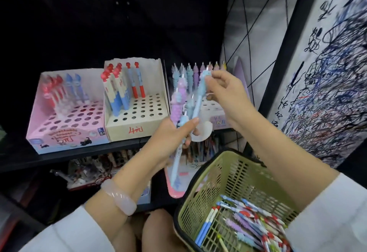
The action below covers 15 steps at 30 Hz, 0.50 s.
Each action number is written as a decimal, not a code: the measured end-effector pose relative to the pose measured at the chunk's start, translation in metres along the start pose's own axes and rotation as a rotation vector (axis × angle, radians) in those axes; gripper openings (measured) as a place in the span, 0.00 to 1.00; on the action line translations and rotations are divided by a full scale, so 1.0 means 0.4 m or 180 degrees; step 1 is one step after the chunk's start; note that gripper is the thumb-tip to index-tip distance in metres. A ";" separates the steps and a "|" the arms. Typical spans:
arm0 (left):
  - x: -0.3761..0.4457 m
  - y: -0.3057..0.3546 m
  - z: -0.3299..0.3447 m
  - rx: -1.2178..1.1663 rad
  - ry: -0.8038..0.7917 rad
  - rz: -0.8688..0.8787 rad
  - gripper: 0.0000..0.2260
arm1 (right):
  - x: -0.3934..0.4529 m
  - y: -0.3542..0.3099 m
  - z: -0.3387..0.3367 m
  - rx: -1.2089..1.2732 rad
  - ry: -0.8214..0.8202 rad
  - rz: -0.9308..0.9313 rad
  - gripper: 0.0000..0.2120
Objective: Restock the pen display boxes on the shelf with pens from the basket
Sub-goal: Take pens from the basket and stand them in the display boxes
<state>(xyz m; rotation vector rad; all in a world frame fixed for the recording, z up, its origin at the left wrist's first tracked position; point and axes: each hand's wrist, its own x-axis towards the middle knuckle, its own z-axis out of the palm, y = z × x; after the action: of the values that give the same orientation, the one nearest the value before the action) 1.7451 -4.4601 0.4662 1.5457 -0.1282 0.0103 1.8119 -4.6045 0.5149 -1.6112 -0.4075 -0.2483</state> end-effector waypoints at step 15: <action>0.058 0.023 -0.135 -0.0590 0.0477 0.0069 0.03 | 0.232 0.068 0.040 -0.1795 0.0680 -0.0512 0.07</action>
<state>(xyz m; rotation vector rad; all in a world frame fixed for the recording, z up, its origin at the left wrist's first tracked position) 1.7716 -4.4076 0.4765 1.3534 -0.0261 0.1279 1.9060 -4.5795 0.5254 -2.0768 -0.3161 -0.6998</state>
